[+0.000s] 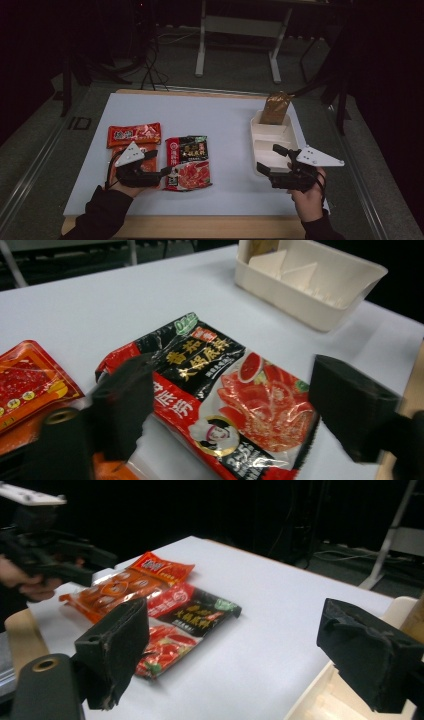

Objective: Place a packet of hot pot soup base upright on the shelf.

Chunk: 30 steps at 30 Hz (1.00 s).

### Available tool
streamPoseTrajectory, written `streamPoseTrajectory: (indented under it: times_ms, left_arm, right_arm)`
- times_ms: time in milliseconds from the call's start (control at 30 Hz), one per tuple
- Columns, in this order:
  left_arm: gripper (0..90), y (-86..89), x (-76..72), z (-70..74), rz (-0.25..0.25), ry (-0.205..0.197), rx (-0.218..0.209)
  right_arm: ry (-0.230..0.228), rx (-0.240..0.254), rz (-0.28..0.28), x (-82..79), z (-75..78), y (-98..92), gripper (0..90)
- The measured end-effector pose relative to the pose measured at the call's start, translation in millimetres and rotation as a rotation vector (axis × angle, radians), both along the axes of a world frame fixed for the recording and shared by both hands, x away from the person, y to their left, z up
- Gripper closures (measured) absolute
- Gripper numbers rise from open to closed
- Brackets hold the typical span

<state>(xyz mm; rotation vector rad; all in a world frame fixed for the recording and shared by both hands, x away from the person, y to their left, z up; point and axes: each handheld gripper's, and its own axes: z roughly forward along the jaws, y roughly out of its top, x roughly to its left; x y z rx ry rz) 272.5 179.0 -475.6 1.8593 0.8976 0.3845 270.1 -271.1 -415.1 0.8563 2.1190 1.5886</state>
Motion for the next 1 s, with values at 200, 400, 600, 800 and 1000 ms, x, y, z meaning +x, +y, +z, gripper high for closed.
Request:
streamPoseTrajectory:
  times_ms: [200,400,600,800,1000]
  left_arm:
    - [54.5,-4.8,18.7,-10.4,0.065,0.06,0.086]
    - [73.6,-6.6,36.0,-26.9,0.166,0.147,0.179]
    - [89.3,-8.5,49.4,-43.2,0.229,0.25,0.266]
    - [90.0,-18.3,53.9,-49.9,0.2,0.299,0.316]
    - [90.0,-29.5,60.2,-51.1,0.178,0.331,0.341]
  right_arm:
    - [0.005,0.004,0.022,-2.1,-2.2,-1.6,13.9]
    - [0.009,-0.008,0.027,-1.9,-5.9,0.7,14.0]
    - [0.012,-0.005,0.035,-2.2,-6.6,1.7,14.0]
    - [0.023,0.005,0.036,-1.2,-8.0,0.1,14.0]
    - [0.02,-0.009,0.032,-1.4,-8.3,0.6,14.0]
